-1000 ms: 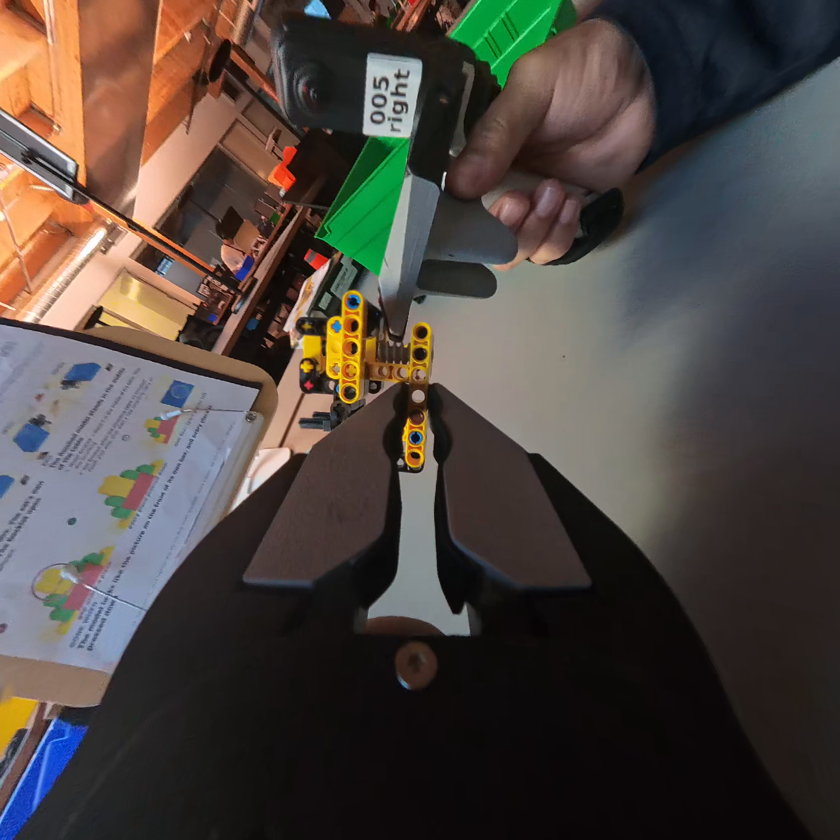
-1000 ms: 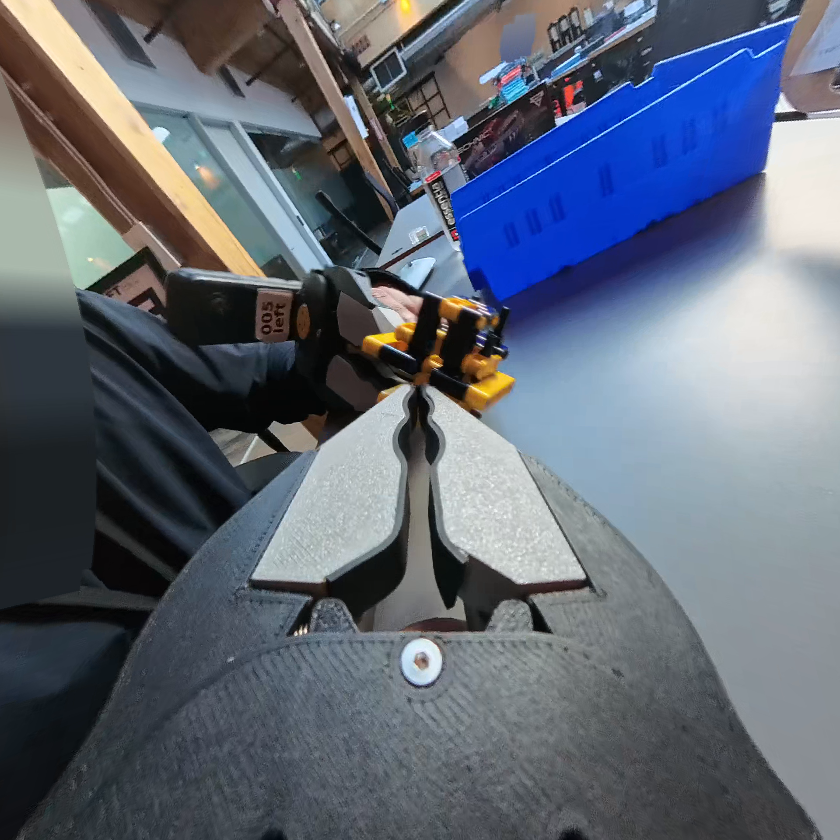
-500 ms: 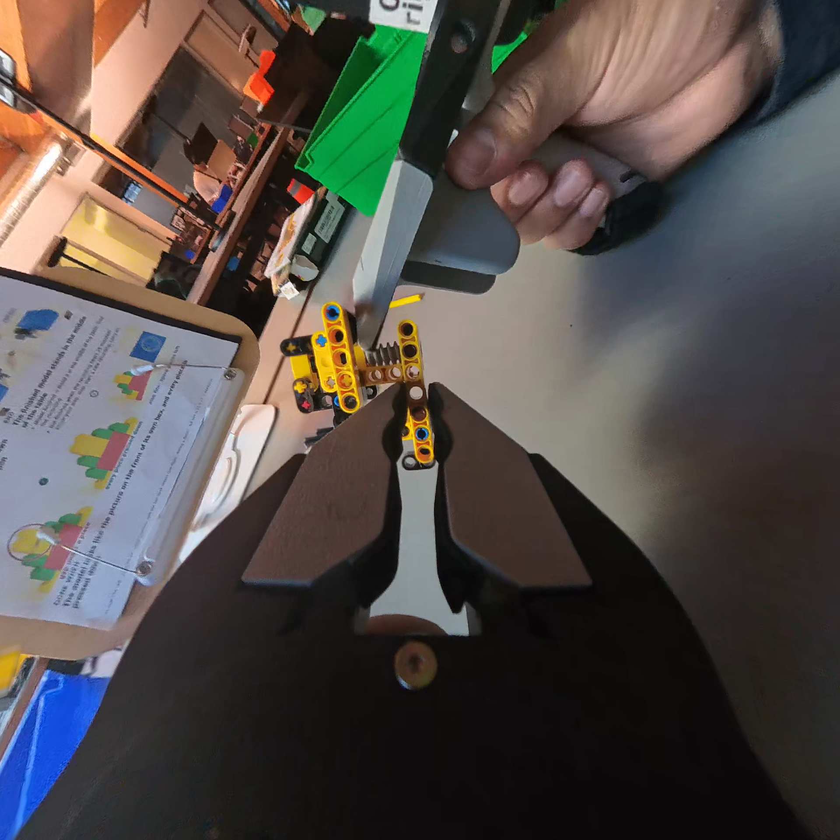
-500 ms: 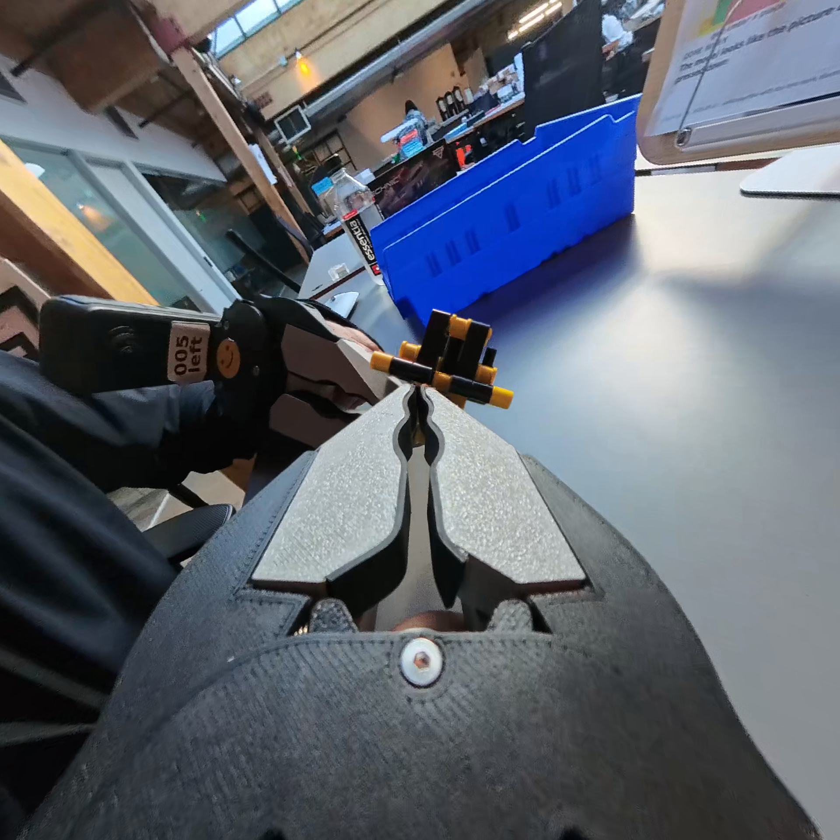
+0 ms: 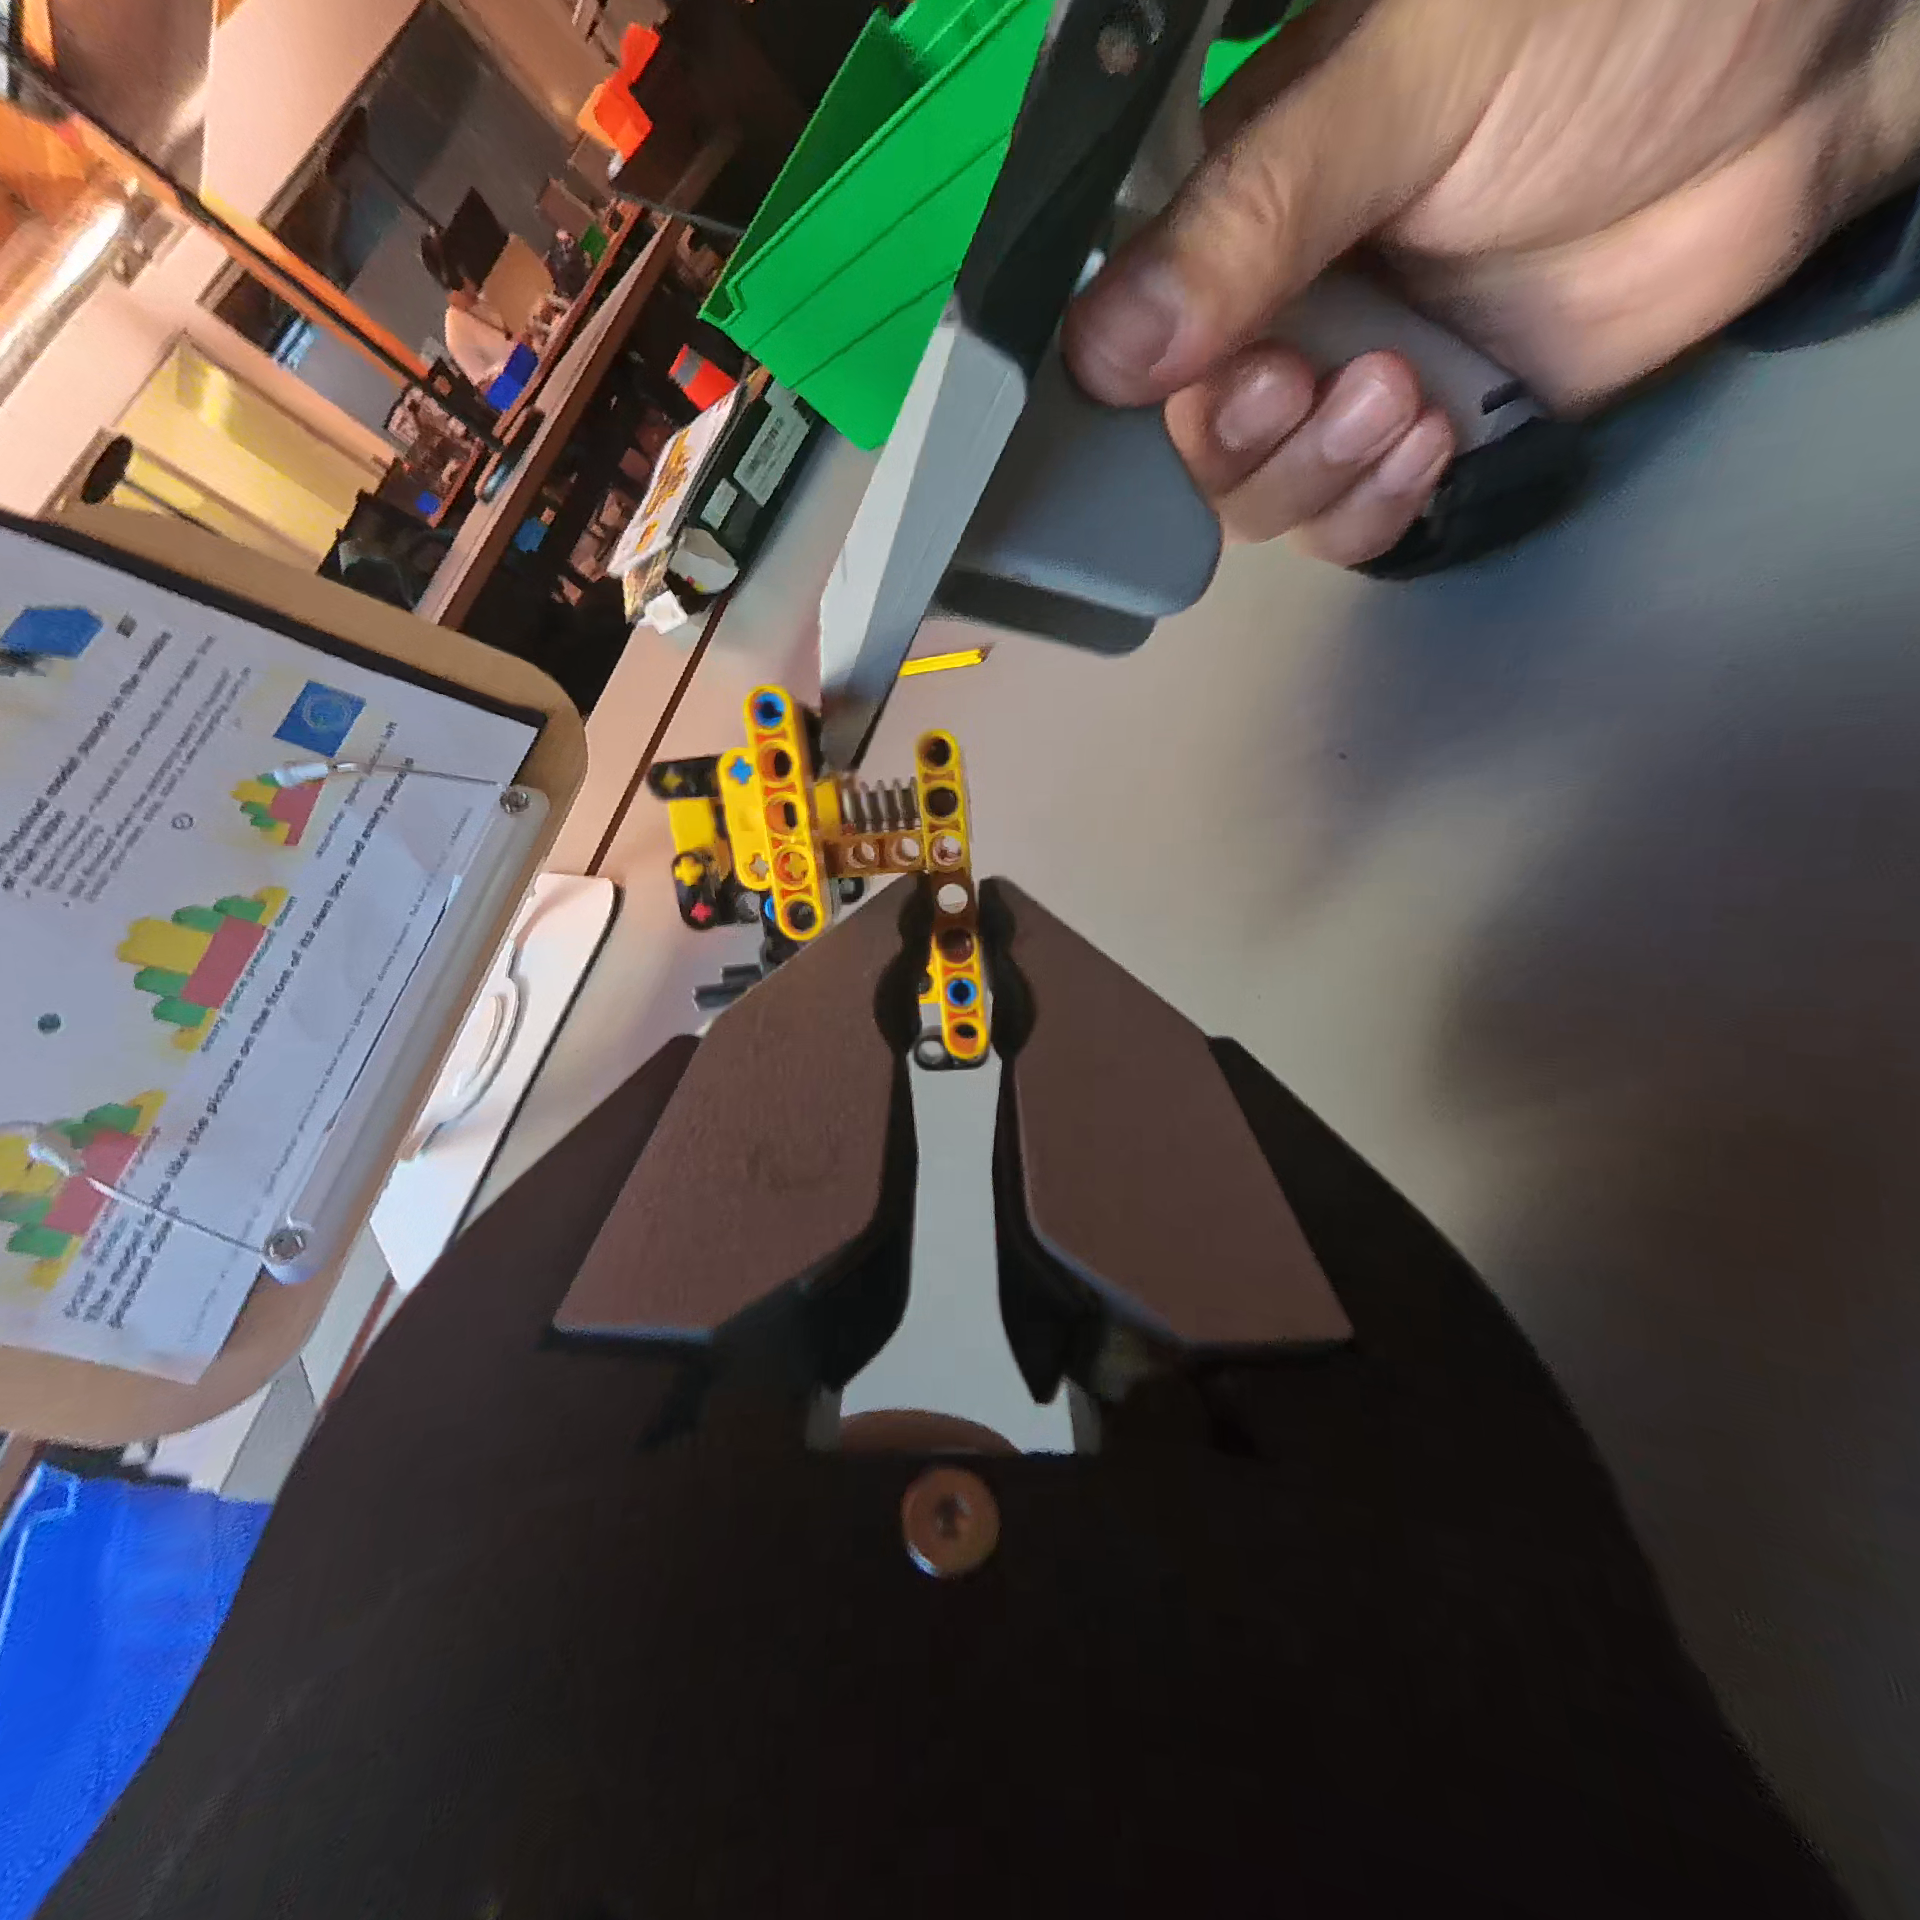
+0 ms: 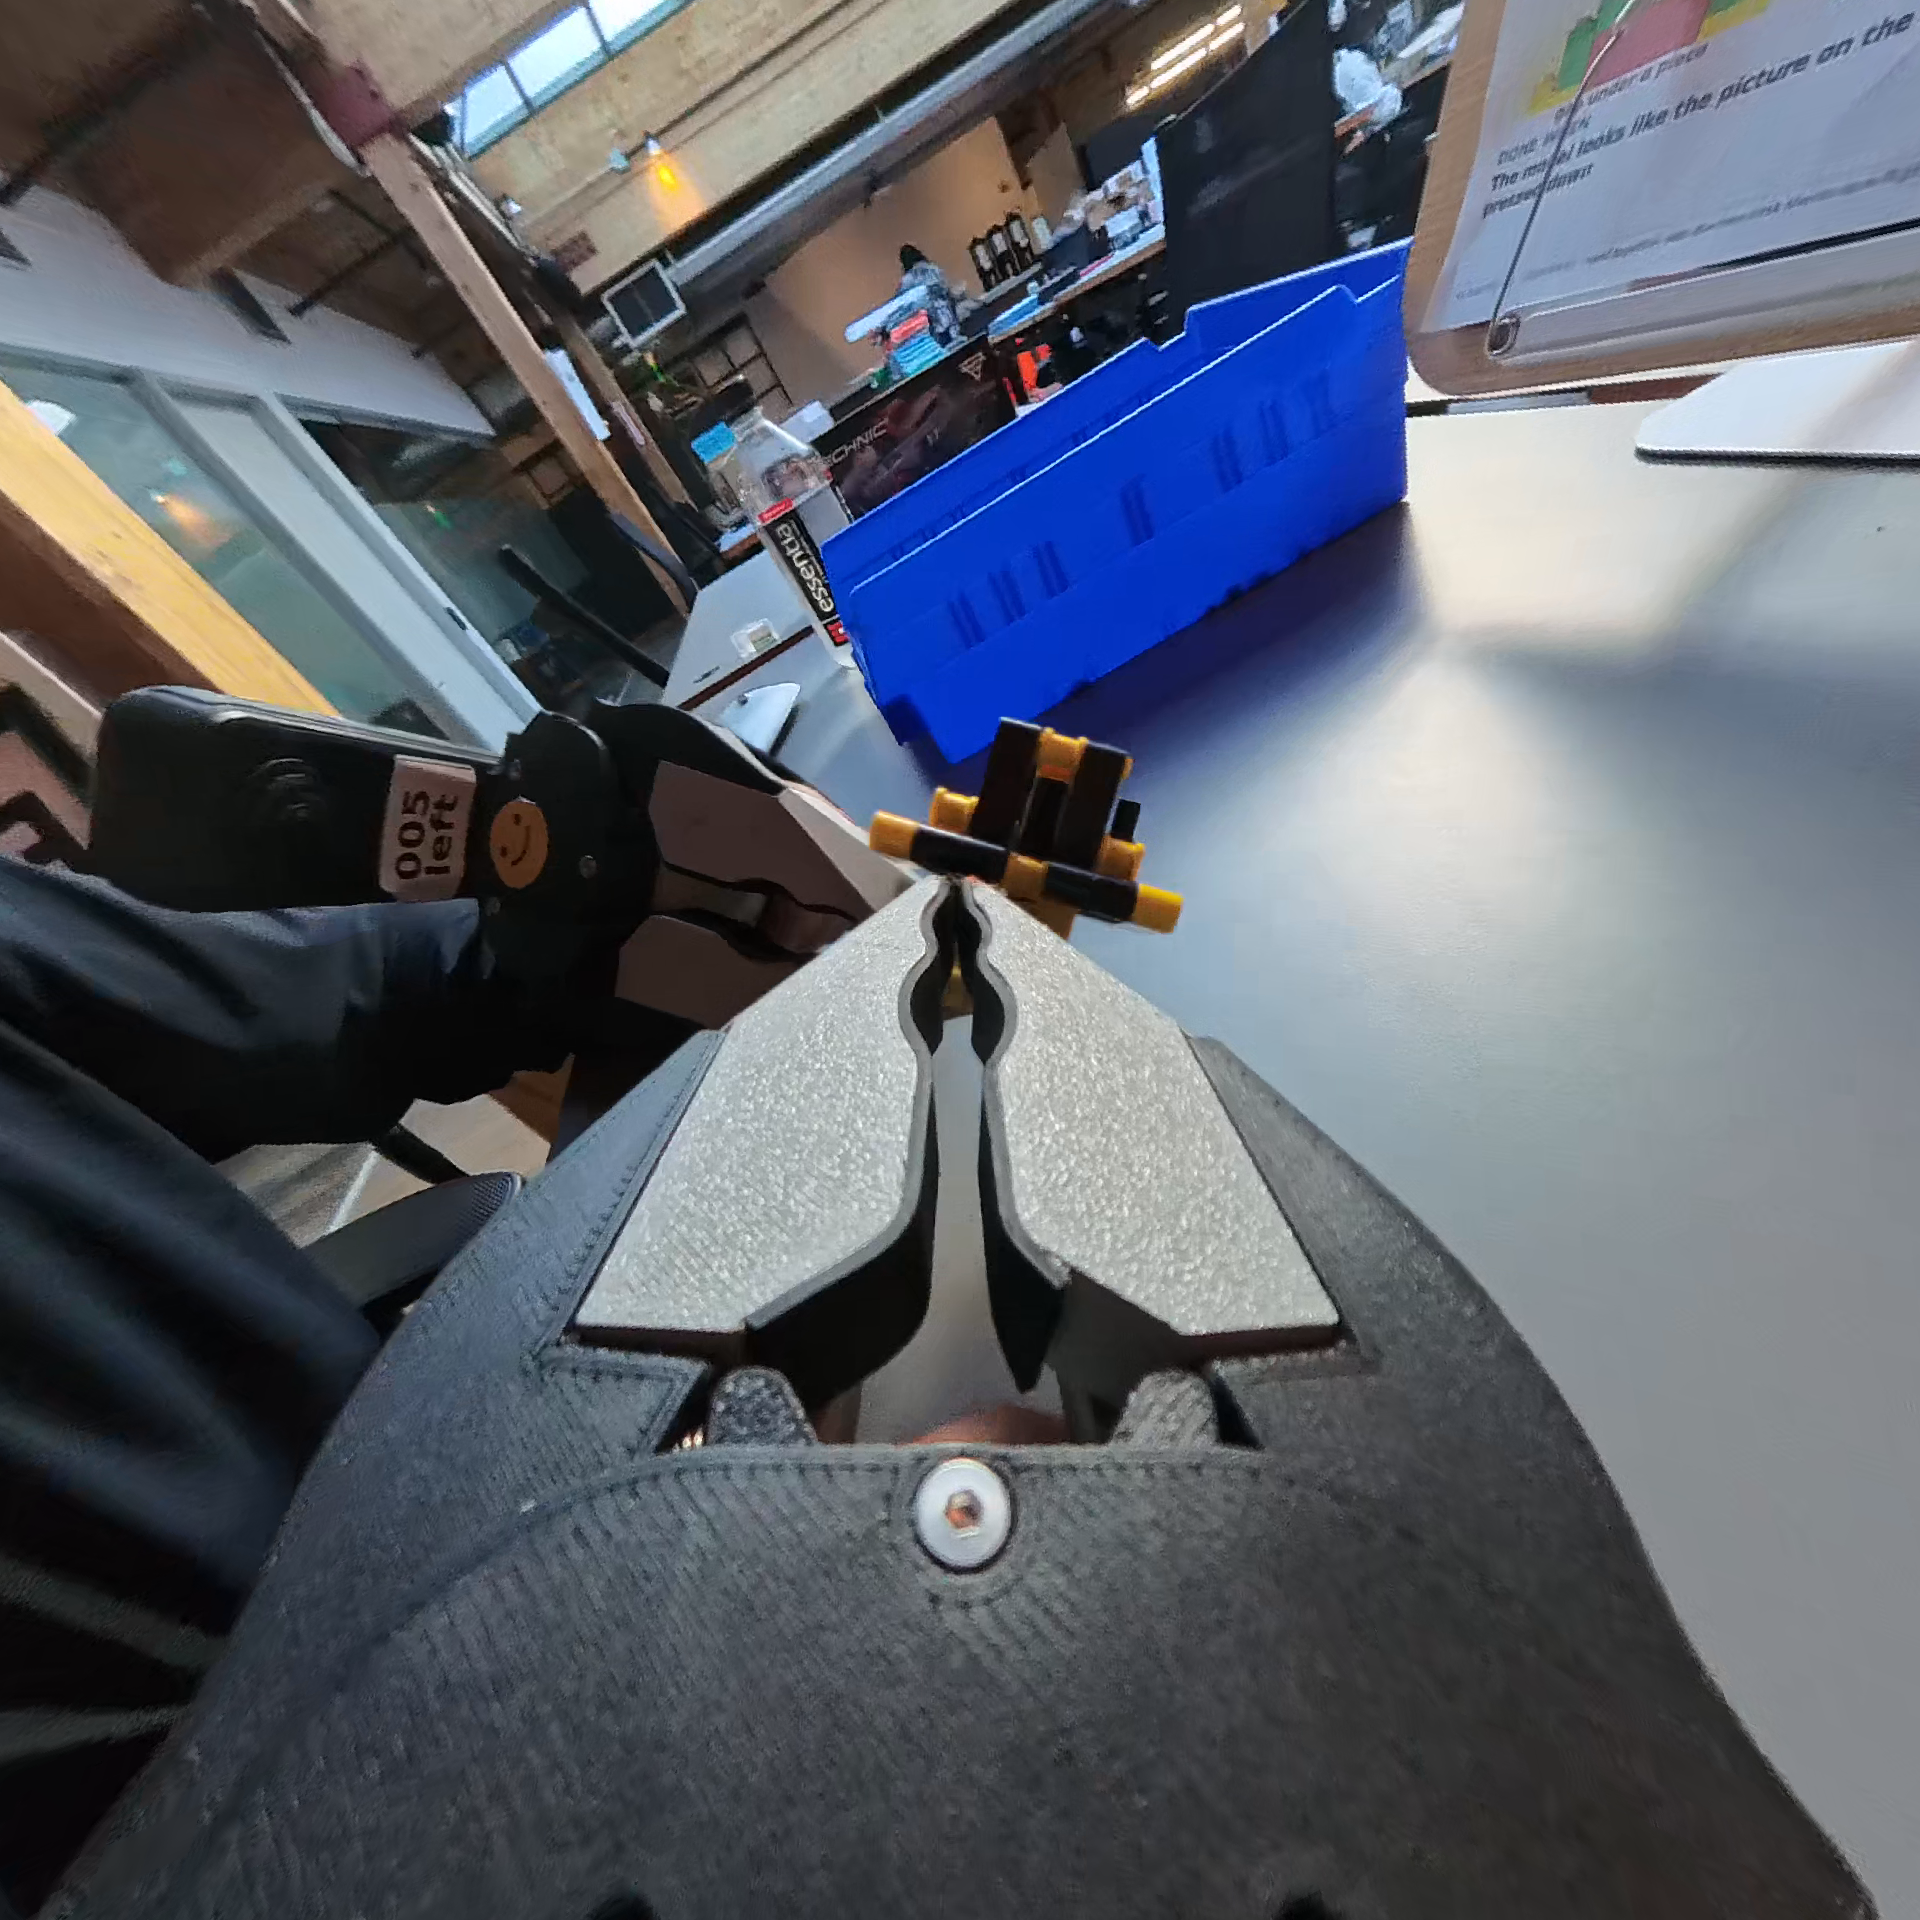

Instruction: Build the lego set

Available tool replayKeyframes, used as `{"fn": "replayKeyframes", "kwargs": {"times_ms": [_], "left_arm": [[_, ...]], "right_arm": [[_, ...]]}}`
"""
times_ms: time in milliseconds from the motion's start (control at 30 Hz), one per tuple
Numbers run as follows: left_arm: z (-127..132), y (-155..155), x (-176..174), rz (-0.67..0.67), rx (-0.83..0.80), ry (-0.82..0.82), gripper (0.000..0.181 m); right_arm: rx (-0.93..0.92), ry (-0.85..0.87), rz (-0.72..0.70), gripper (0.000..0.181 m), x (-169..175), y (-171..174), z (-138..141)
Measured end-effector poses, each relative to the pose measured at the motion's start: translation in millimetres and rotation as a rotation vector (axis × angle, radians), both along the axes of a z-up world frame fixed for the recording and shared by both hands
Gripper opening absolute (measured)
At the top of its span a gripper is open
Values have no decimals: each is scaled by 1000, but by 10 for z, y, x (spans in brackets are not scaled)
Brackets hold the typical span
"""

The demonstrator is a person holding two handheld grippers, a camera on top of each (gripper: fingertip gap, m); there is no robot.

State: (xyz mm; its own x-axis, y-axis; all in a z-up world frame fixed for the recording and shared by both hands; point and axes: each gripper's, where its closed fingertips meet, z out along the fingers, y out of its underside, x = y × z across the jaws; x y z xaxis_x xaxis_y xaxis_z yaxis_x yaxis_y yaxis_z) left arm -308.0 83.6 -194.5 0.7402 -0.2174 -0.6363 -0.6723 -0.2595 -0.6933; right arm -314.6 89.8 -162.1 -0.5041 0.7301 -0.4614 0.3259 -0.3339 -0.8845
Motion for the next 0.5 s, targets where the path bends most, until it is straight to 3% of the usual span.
{"fn": "replayKeyframes", "kwargs": {"times_ms": [33, 167, 300, 433, 500], "left_arm": [[-10, 14, -29, 25, -6, -4, 4], [-26, 5, -81, 39, -15, 11, 4], [-30, -33, 49, -51, -48, -208, 4], [-17, -77, 10, -58, -59, -208, 5], [-2, -94, 28, -81, -57, -198, 6]], "right_arm": [[9, 2, 3, 0, 16, 30, 9], [233, 11, -28, 0, 63, 105, -85], [539, 1, -60, 0, 12, 99, -267], [771, 59, -8, 0, 93, 68, -341], [802, 62, -4, 14, 123, 105, -340]]}}
